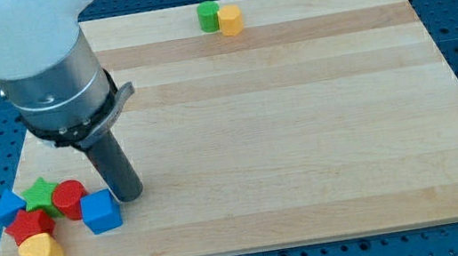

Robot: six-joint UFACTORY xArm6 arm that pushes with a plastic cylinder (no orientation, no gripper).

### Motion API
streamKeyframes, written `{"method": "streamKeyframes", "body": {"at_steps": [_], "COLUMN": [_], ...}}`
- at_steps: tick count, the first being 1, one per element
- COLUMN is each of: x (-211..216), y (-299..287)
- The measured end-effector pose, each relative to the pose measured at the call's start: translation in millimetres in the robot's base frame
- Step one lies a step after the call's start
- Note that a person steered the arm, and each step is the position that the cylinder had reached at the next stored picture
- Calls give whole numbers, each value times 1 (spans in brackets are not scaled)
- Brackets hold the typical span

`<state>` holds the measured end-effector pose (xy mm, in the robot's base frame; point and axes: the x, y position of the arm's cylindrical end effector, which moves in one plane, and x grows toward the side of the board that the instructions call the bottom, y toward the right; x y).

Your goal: Move your arm towards the blue triangle

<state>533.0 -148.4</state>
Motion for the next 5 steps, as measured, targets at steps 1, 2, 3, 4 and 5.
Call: {"method": "streamKeyframes", "body": {"at_steps": [1,2,3,4,5], "x": [-18,-28,-28,-50,-76], "y": [-14,-21,-21,-14,-13]}}
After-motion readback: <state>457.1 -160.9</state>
